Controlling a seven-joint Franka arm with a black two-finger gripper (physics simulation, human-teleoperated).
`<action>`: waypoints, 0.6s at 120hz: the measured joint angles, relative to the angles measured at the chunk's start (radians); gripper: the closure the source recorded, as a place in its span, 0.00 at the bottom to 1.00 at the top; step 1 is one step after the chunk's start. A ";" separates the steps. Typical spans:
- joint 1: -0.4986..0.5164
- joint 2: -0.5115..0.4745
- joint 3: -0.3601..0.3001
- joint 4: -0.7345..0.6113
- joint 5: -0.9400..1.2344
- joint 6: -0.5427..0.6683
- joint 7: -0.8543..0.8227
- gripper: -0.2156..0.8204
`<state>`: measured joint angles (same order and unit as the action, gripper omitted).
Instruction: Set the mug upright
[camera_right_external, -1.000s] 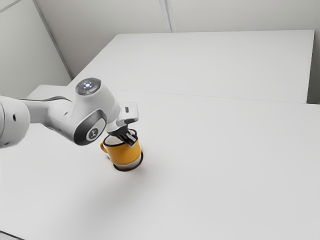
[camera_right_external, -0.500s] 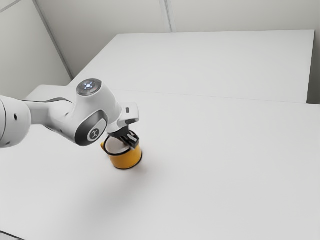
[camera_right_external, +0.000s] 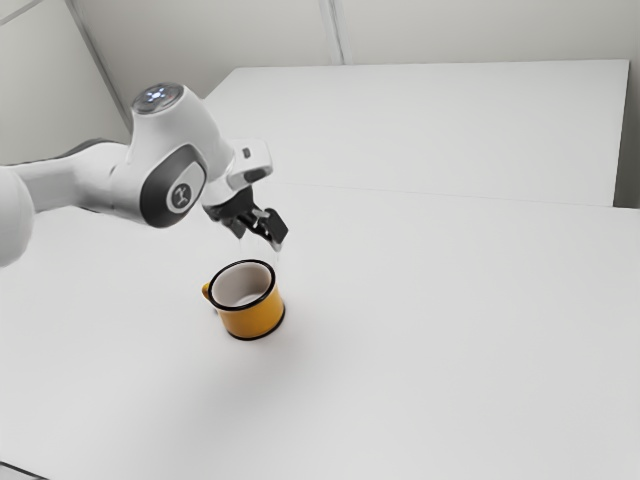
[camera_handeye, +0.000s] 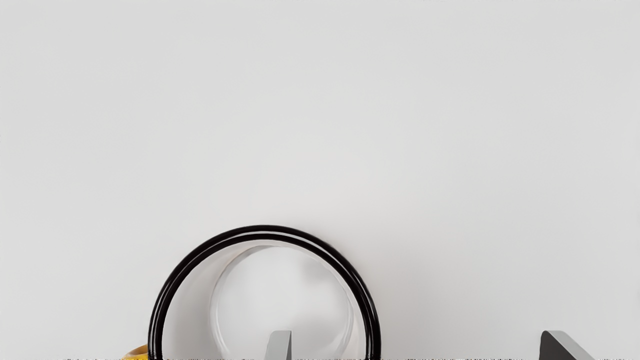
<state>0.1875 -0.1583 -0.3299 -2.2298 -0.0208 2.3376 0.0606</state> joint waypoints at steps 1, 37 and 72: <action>0.000 0.001 0.000 0.007 -0.002 -0.009 0.000 0.28; -0.027 0.094 0.031 0.251 -0.024 -0.286 -0.004 0.24; -0.139 0.147 0.155 0.439 -0.026 -0.491 -0.007 0.23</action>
<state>0.0489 -0.0110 -0.1750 -1.7910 -0.0464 1.8462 0.0538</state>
